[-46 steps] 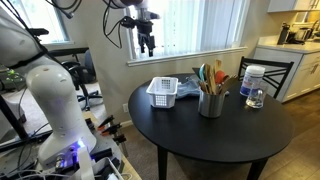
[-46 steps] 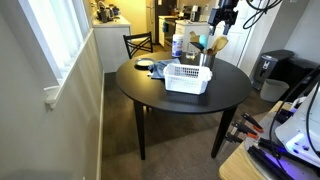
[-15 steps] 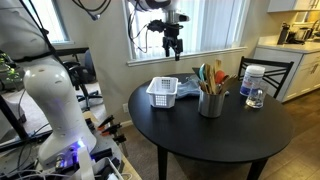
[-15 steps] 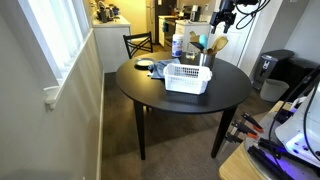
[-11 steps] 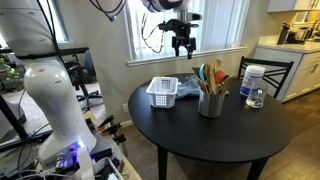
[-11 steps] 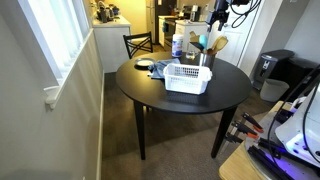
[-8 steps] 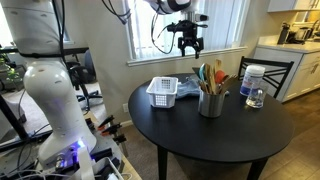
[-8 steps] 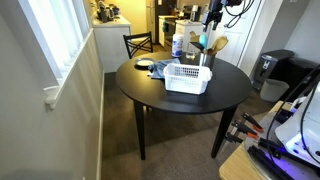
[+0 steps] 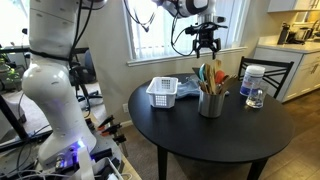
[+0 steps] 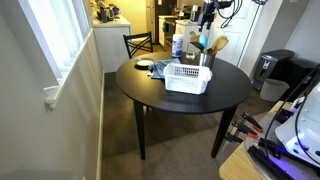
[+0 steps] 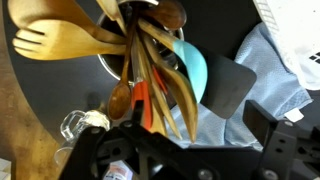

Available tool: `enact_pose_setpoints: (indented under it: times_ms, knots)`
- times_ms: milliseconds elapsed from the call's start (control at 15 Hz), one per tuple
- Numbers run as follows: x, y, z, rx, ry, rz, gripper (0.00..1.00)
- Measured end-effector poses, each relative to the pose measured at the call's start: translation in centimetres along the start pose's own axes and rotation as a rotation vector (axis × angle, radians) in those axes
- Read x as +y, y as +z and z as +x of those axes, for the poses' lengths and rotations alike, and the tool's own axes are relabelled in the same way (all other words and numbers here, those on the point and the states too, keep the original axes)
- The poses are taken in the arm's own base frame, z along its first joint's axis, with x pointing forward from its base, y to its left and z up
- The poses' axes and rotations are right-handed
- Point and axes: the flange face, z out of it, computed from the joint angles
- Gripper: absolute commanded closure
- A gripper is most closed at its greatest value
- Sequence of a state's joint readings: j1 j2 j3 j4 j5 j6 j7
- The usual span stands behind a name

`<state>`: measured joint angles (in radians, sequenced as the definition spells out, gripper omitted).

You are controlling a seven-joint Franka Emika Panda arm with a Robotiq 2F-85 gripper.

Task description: Put a spatula in the basket

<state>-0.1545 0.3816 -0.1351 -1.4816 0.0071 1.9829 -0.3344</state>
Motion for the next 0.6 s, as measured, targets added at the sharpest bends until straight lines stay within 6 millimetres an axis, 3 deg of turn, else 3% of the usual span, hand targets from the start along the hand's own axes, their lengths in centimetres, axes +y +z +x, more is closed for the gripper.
enact_pose_setpoints:
  times_ms: [333, 600]
  knots:
    - [4.2, -1.1, 1.3, 0.018, 0.037, -0.023, 0.00]
    - [4.3, -0.2, 3.0, 0.034, 0.029, -0.029, 0.00]
